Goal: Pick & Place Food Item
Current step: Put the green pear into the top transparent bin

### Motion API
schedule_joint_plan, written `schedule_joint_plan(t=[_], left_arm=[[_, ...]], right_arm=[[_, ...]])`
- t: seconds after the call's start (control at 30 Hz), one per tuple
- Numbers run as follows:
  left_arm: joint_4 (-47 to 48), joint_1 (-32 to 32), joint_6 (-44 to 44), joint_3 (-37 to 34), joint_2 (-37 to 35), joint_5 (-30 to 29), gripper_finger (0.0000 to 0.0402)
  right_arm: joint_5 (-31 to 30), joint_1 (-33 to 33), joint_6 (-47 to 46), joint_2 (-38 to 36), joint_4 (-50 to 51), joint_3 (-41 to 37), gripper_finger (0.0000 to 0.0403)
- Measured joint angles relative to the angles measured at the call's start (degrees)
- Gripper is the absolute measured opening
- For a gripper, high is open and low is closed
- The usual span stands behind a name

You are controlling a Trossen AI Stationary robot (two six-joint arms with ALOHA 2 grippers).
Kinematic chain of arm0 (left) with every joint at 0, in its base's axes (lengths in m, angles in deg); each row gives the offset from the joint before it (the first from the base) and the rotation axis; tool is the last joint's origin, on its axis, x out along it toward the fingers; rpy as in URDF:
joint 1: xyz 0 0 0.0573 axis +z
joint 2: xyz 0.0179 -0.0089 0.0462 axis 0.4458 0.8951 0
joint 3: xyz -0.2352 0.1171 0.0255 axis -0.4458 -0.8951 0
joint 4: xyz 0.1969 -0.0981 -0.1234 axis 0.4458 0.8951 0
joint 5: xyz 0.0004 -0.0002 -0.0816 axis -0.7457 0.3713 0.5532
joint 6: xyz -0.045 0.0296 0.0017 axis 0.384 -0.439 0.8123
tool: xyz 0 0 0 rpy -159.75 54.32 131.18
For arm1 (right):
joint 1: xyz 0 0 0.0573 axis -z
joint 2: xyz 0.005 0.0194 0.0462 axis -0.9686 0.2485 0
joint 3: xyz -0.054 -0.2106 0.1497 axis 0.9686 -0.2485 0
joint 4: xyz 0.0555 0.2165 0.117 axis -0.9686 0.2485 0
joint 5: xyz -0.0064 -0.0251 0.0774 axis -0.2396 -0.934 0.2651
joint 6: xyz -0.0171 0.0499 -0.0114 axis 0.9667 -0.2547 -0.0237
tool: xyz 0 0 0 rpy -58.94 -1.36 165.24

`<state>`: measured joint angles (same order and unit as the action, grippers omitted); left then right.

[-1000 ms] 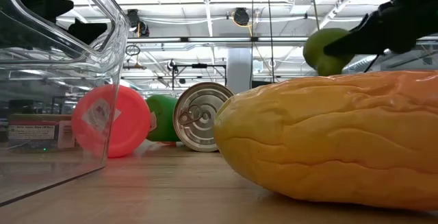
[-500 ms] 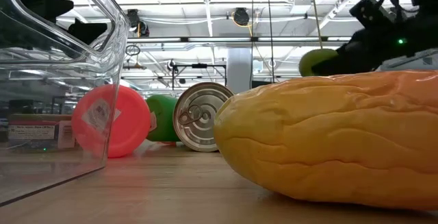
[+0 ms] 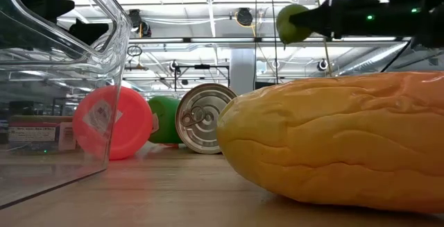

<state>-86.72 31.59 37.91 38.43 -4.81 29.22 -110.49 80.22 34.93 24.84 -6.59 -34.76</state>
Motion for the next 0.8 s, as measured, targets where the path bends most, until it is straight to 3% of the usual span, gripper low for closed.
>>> schedule_joint_plan(t=[0.13, 0.37, 0.8], left_arm=[[0.0, 0.0, 0.0, 0.0, 0.0, 0.0, 0.0365], [0.0, 0.0, 0.0, 0.0, 0.0, 0.0, 0.0365], [0.0, 0.0, 0.0, 0.0, 0.0, 0.0, 0.0365]], right_arm=[[4.3, 5.2, -6.2, 1.5, 6.9, 3.5, 0.0325], [4.2, 6.7, -10.5, 4.7, 14.8, 5.5, 0.0325], [4.3, 9.2, -18.8, 9.3, 12.6, 5.6, 0.0325]])
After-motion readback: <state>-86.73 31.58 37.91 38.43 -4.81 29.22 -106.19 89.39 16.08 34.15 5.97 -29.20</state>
